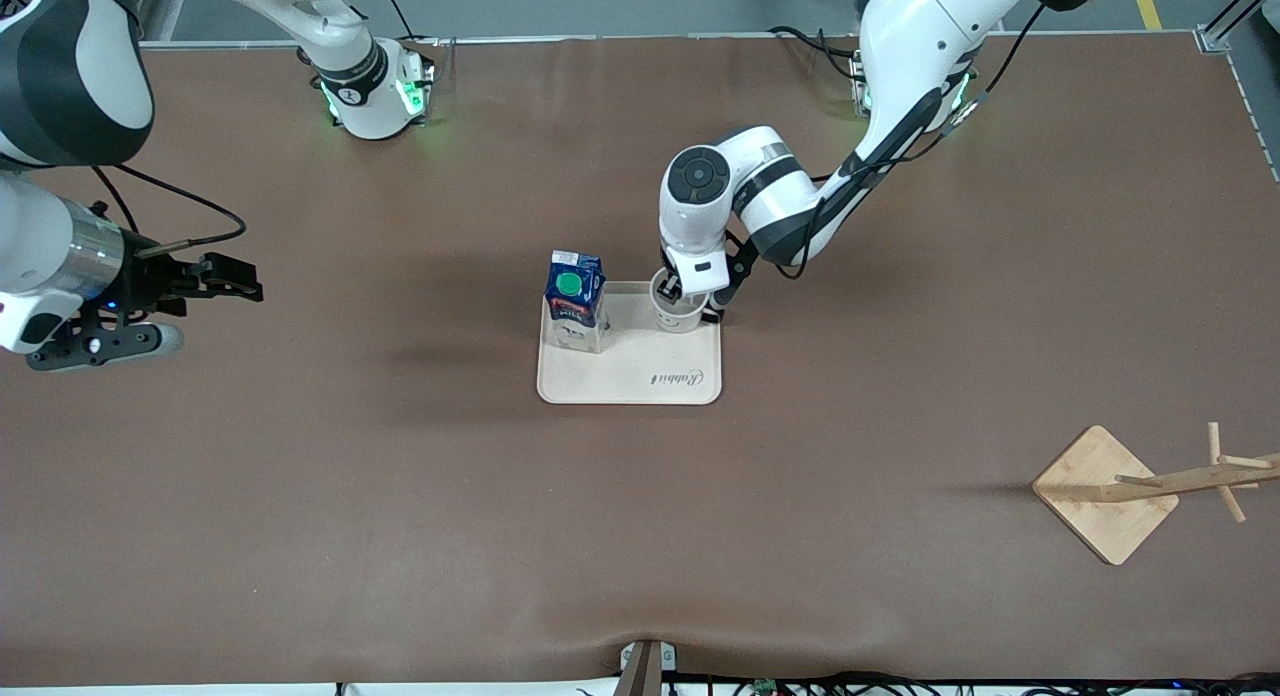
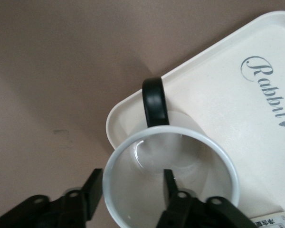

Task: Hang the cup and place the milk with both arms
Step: 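Carry the mug toward the wooden stand while the right gripper grasps the milk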

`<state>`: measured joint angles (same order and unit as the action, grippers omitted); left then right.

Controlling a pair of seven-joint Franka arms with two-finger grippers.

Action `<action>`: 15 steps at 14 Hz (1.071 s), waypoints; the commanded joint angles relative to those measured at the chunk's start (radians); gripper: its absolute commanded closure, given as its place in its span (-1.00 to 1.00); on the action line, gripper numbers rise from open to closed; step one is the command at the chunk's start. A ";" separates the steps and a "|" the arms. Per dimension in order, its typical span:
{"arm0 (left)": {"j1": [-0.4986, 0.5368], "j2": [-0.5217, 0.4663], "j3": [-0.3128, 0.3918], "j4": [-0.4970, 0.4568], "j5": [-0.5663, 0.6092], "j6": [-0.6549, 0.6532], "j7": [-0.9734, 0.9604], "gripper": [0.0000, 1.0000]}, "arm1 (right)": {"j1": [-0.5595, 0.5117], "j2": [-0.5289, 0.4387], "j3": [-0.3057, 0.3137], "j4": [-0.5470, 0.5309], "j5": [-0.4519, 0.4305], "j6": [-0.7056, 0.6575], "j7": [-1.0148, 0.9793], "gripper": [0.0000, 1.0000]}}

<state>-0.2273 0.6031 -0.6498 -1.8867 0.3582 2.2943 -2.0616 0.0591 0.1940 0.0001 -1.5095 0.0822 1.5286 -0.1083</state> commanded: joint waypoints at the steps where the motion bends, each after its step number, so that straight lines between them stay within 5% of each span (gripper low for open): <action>1: -0.004 0.024 0.001 0.034 0.027 0.010 -0.031 0.69 | 0.016 0.007 -0.003 0.017 0.040 -0.007 0.045 -1.00; 3: 0.005 0.023 0.002 0.049 0.027 0.005 -0.023 1.00 | 0.044 0.010 -0.002 0.015 0.056 -0.005 0.113 -1.00; 6: 0.017 0.009 0.004 0.092 0.028 -0.035 -0.012 1.00 | 0.088 0.039 -0.003 0.015 0.143 -0.002 0.223 -1.00; 10: 0.031 -0.006 0.007 0.231 0.030 -0.254 0.096 1.00 | 0.175 0.065 -0.003 0.015 0.162 0.036 0.333 -1.00; 15: 0.135 -0.121 0.009 0.261 0.053 -0.360 0.459 1.00 | 0.323 0.097 -0.003 -0.001 0.163 0.109 0.524 -1.00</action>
<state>-0.1302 0.5496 -0.6416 -1.6171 0.3980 1.9741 -1.7315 0.3313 0.2788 0.0050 -1.5111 0.2246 1.6134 0.3492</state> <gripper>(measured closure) 0.934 0.000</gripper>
